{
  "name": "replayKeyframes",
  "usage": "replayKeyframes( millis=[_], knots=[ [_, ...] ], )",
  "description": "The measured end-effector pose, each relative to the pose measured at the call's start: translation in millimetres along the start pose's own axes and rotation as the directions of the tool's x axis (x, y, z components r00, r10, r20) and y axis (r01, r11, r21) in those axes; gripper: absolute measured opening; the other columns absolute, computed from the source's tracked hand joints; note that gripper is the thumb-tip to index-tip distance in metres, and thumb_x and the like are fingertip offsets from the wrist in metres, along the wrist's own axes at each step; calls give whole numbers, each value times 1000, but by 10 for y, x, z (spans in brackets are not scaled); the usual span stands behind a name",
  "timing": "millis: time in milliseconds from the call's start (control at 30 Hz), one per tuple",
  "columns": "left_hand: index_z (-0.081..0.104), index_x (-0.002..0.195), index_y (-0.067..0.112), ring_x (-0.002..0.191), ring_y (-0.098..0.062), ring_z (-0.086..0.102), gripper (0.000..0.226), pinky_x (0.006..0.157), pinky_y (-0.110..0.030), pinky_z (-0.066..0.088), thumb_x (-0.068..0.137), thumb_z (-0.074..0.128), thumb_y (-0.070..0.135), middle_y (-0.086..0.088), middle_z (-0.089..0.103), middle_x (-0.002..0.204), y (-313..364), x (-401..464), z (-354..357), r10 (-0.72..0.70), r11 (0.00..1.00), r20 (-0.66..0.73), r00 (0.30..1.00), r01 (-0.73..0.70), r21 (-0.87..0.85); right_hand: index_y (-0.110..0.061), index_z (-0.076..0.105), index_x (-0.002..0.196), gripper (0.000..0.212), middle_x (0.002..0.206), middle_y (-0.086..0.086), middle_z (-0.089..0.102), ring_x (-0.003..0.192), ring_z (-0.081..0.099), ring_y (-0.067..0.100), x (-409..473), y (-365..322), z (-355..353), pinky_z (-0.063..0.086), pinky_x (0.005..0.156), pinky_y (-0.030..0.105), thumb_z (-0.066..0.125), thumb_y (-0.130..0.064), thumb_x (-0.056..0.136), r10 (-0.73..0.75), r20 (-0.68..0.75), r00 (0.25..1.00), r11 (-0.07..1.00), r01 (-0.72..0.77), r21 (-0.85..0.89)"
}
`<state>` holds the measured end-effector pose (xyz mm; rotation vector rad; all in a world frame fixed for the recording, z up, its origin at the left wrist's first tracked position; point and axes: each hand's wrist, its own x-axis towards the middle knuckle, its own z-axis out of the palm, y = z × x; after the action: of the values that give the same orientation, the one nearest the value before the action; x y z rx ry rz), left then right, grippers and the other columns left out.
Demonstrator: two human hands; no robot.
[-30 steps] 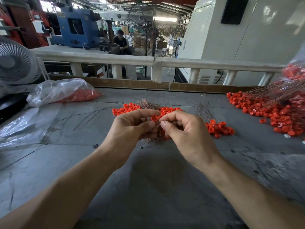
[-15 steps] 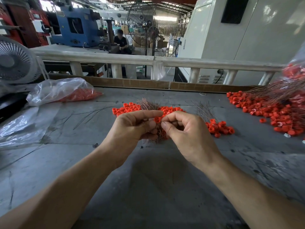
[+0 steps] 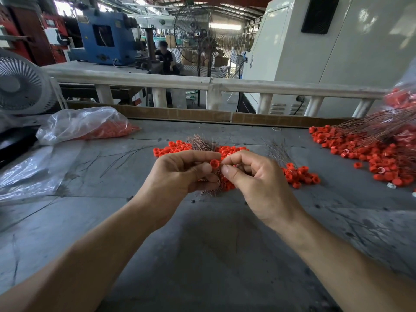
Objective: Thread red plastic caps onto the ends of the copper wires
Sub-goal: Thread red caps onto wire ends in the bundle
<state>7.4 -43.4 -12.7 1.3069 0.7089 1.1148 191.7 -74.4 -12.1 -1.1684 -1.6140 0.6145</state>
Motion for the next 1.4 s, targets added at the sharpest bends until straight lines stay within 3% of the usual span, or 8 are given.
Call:
replayKeyframes(
  millis=[267, 500, 600, 733, 867, 1067, 1233, 1400],
  knots=[
    [81, 91, 15, 78, -20, 71, 19, 74, -31, 61, 77, 69, 9, -12, 73, 84, 19, 1, 14, -9, 997, -7, 1000, 9, -79, -23, 71, 99, 24, 66, -5, 61, 56, 52, 2, 3, -19, 13, 38, 50, 13, 52, -10, 103, 126, 47, 991, 987, -130, 98],
    [76, 98, 6, 92, -30, 76, 20, 76, -33, 62, 79, 68, 7, -25, 73, 107, 34, 0, 16, -51, 977, 25, 998, 55, -208, -18, 67, 104, 15, 76, -1, 74, 63, 67, 15, -8, -23, 23, 46, 48, 20, 56, -8, 102, 147, 129, 981, 963, -171, 210],
    [71, 106, 1, 96, -32, 75, 26, 78, -33, 62, 80, 67, 7, -26, 73, 106, 27, 5, 10, -61, 974, 14, 998, 62, -219, -24, 68, 104, 13, 85, -2, 77, 72, 73, 16, 31, 34, -15, 51, 57, 25, 58, -16, 102, 156, 87, 984, 983, -163, 85],
    [69, 108, -1, 98, -32, 75, 29, 74, -28, 61, 81, 67, 7, -24, 74, 105, 27, 11, -2, -69, 976, -32, 997, 61, -208, -30, 69, 89, 9, 78, -11, 74, 70, 68, 5, 143, 213, -213, 55, 71, 26, 68, -22, 93, 100, -217, 971, 943, -162, -291],
    [69, 109, -1, 99, -33, 74, 29, 75, -29, 61, 81, 67, 6, -25, 74, 105, 16, 5, -18, -81, 977, -52, 995, 69, -202, -35, 68, 71, 19, 69, -16, 70, 66, 63, -1, 167, 354, -383, 47, 58, 16, 76, -28, 87, 156, -205, 966, 813, -244, -529],
    [69, 108, -1, 99, -33, 74, 30, 74, -29, 62, 80, 67, 7, -24, 74, 103, 18, 4, -2, -94, 978, -58, 994, 81, -193, -35, 68, 72, 18, 67, -15, 66, 65, 60, 1, 151, 378, -316, 46, 59, 27, 83, -43, 79, 210, -142, 967, 762, -253, -596],
    [69, 108, -1, 96, -32, 75, 30, 72, -28, 61, 79, 67, 7, -24, 75, 102, 21, -8, 21, -101, 978, -52, 994, 89, -191, -30, 68, 81, 15, 75, -14, 64, 71, 59, 6, 161, 370, -226, 44, 62, 28, 83, -36, 80, 166, -116, 979, 708, -200, -678],
    [69, 107, -2, 95, -32, 75, 31, 72, -28, 61, 78, 68, 8, -24, 75, 101, 16, -15, 36, -104, 978, -51, 993, 93, -189, -28, 65, 78, 20, 67, -14, 65, 65, 59, 3, 142, 349, -232, 41, 56, 13, 83, -22, 82, 120, -134, 984, 861, -170, -479]
  ],
)
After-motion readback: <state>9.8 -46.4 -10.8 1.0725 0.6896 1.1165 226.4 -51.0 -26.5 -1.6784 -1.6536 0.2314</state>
